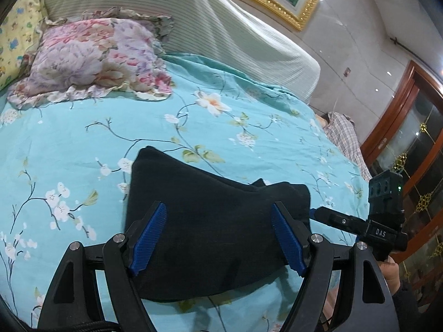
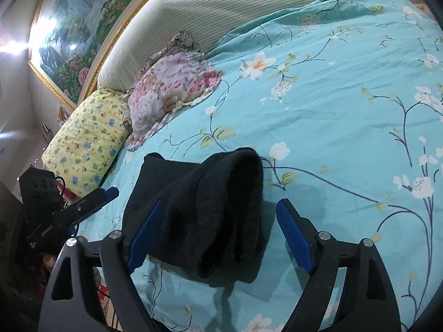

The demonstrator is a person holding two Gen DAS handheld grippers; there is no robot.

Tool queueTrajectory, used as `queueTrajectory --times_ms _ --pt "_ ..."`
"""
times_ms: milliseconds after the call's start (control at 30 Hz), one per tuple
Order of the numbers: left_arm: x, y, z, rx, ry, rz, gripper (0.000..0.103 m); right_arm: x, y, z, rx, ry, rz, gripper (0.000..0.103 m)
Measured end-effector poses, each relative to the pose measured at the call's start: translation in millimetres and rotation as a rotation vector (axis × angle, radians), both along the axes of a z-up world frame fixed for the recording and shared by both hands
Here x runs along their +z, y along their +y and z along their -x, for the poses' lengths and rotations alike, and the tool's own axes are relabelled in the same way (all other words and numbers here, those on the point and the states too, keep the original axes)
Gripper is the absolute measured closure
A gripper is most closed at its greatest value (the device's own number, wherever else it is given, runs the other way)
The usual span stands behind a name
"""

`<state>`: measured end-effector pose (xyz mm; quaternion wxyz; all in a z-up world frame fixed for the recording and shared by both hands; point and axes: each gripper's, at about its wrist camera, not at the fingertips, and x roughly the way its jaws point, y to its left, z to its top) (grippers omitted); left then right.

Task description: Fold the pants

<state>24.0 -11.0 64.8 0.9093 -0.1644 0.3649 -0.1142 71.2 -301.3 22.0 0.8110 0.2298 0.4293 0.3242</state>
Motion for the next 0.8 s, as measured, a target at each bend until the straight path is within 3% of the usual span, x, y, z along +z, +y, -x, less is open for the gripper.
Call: queueTrajectory --times_ms 800 --pt "-41 30 -29 0.058 0.123 0.041 0.021 -28 31 -6 0.065 0.061 0.04 0.017"
